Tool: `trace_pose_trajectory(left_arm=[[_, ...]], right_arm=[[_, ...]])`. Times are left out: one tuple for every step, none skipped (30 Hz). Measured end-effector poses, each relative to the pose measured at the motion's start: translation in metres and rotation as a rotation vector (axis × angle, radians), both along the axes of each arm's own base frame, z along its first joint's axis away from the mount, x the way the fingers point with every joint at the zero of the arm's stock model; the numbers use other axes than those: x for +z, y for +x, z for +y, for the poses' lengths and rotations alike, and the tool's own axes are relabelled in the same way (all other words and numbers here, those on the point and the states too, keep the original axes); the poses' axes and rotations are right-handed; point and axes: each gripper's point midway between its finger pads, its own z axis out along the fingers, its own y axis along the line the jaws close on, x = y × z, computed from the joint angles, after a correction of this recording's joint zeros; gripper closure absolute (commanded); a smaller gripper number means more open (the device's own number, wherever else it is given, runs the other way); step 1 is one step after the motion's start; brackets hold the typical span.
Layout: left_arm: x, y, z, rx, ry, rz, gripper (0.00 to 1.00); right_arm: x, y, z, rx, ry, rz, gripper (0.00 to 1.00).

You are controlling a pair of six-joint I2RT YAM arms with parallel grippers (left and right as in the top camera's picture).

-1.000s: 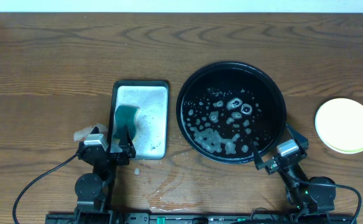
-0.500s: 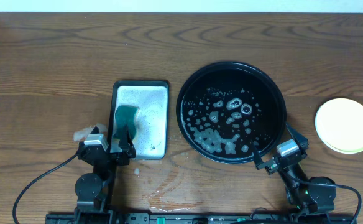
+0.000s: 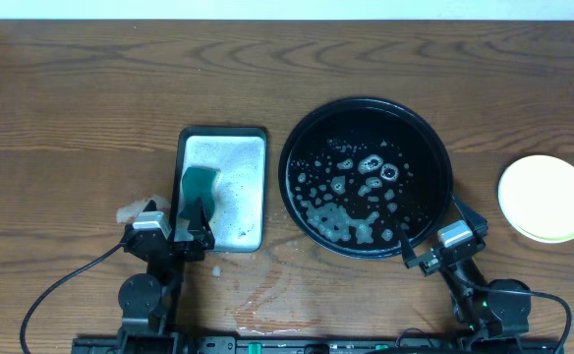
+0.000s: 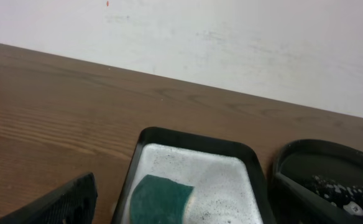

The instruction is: Clean dirty plates on tray and stack at the side

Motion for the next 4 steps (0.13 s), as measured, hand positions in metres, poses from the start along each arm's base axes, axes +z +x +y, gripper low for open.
trace_pose_trajectory(left_arm=[[0.0000, 0.0000, 0.0000, 0.000, 0.000, 0.000, 0.12], [0.0000, 0.0000, 0.0000, 0.000, 0.000, 0.000, 0.12], [0.0000, 0.0000, 0.0000, 0.000, 0.000, 0.000, 0.12], [0.0000, 0.0000, 0.0000, 0.000, 0.000, 0.000, 0.12]], right_arm=[[0.0000, 0.0000, 0.0000, 0.000, 0.000, 0.000, 0.01], [0.0000, 0.0000, 0.0000, 0.000, 0.000, 0.000, 0.01], [0.0000, 0.0000, -0.0001, 0.000, 0.000, 0.000, 0.01], [0.0000, 0.0000, -0.0001, 0.000, 0.000, 0.000, 0.01]])
